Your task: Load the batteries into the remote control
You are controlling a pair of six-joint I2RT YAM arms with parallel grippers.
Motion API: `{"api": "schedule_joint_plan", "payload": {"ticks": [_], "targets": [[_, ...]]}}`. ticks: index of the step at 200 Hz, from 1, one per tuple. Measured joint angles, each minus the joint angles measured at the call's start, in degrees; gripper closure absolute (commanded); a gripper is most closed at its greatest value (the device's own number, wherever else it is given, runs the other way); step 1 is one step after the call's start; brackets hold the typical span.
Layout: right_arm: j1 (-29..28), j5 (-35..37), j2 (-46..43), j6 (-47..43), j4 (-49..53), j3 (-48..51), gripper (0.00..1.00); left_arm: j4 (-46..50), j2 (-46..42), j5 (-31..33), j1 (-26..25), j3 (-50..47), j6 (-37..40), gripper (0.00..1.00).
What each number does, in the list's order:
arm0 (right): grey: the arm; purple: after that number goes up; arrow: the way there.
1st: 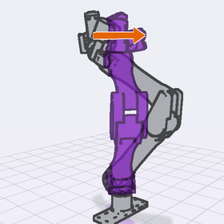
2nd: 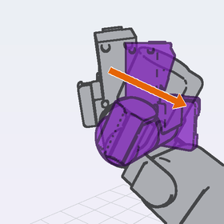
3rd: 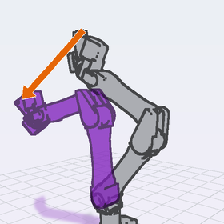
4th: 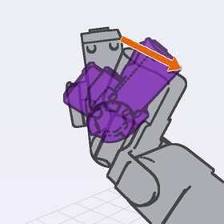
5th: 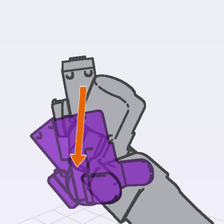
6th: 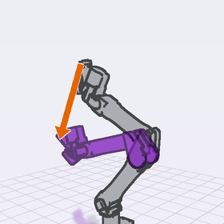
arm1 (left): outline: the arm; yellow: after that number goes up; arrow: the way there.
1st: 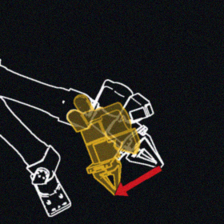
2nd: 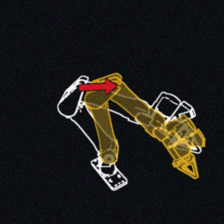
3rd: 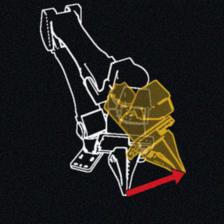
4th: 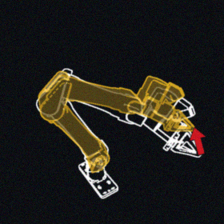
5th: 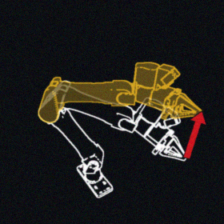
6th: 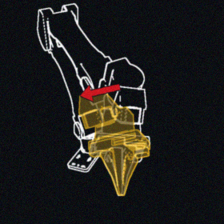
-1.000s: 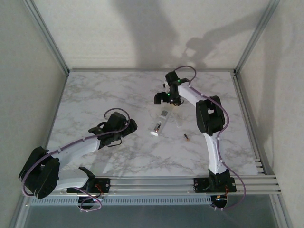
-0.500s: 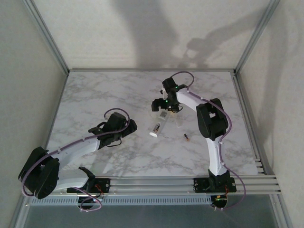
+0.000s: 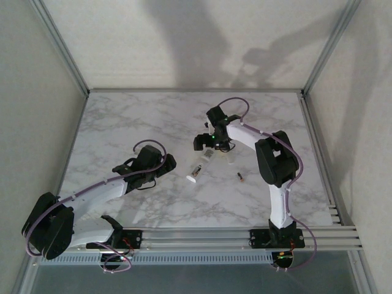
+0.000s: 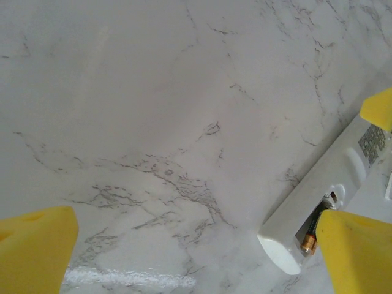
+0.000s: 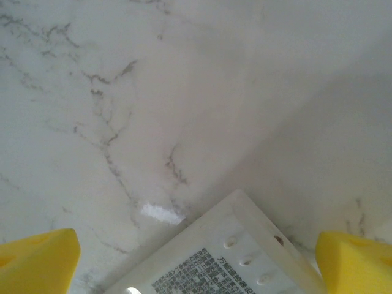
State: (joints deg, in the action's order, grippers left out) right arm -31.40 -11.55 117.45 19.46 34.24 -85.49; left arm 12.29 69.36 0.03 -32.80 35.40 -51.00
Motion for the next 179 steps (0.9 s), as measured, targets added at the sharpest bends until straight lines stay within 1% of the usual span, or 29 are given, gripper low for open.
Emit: {"api": "schedule_joint_plan", "payload": {"ticks": [78, 146, 179], "targets": [[-1.88, 1.55, -5.66, 2.86, -1.79, 8.11, 0.01, -0.02, 3.58, -0.02, 0.00, 0.79, 1.73, 0.01], [-1.92, 5.44, -10.93, 3.08, -1.38, 8.83, 0.01, -0.24, 6.80, -0.02, 0.00, 3.15, 2.03, 0.00], [-1.92, 6.19, -12.79, 3.08, -1.03, 9.14, 0.01, -0.33, 9.16, -0.07, 0.00, 4.92, 3.02, 0.01]]}}
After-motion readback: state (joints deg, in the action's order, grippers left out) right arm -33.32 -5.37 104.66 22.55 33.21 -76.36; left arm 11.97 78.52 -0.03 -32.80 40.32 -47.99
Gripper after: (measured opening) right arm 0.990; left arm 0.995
